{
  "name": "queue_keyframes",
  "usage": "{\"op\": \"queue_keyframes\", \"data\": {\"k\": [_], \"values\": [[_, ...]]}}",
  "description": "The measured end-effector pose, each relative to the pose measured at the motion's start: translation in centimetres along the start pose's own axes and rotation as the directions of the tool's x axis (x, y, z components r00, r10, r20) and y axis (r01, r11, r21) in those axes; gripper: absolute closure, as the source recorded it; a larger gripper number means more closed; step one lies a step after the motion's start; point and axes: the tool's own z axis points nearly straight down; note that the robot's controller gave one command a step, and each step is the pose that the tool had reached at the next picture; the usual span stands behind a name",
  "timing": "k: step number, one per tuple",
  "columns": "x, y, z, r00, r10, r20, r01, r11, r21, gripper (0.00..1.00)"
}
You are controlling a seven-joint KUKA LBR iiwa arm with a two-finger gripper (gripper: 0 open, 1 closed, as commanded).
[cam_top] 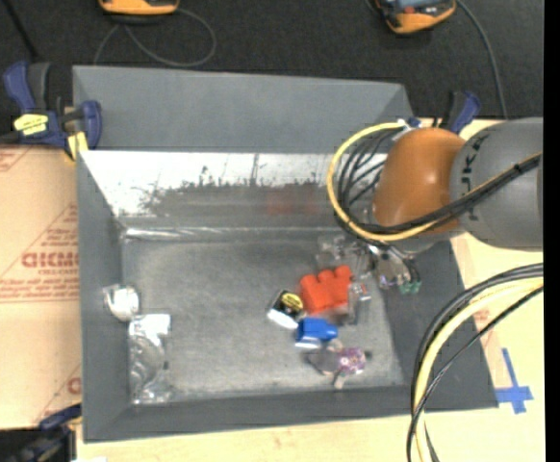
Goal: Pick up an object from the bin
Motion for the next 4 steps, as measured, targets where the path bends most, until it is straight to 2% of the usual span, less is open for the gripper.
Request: {"op": "queue_keyframes", "data": {"k": [1, 2, 4], "values": [[0.0, 0.0, -0.1, 1.0, -0.001, 0.001, 0.001, 1.0, 0.0, 1.0], [-0.2, -0.1, -0.4, 1.0, -0.002, -0.001, 0.002, 1.0, 0.001, 1.0], [-0.7, -0.5, -11.9, 1.0, 0.003, 0.003, -0.003, 1.0, 0.003, 1.0]]}}
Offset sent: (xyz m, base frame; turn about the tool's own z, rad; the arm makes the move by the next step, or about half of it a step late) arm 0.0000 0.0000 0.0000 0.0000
